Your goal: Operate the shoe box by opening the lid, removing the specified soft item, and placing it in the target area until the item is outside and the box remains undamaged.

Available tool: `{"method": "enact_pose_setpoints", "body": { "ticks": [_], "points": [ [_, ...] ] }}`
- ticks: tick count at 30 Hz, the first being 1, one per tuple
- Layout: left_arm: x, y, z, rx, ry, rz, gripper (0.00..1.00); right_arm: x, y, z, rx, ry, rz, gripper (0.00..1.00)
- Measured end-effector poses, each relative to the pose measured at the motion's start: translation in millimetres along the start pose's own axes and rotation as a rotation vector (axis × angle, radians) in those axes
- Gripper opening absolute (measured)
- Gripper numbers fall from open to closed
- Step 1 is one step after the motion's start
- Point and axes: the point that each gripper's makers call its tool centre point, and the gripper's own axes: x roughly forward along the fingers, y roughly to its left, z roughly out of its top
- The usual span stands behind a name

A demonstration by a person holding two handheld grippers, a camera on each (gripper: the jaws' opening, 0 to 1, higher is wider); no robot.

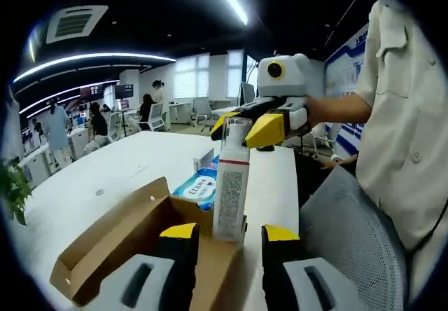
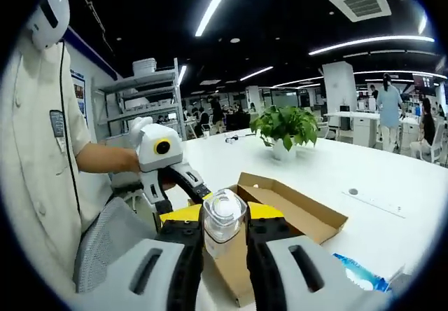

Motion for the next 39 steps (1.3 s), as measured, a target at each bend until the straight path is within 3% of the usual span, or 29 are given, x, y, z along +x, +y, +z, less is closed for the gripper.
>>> {"method": "enact_pose_setpoints", "body": {
  "ticks": [6, 21, 39],
  "points": [
    [-14, 8.9, -11.8, -0.024, 0.022, 0.052, 0.44, -15, -20, 11.2, -0.013, -0.018, -0.047, 0.19],
    [-38, 23.8, -24.1, -0.068, 0.031, 0.186, 0.66, -45, -80, 31.4, -0.069, -0.019, -0.159, 0.2],
    [-68, 42.3, -32.9, -0.132, -0.006, 0.31, 0.83, -44, -140, 19.4, -0.118, 0.051, -0.232, 0.2]
  ]
}}
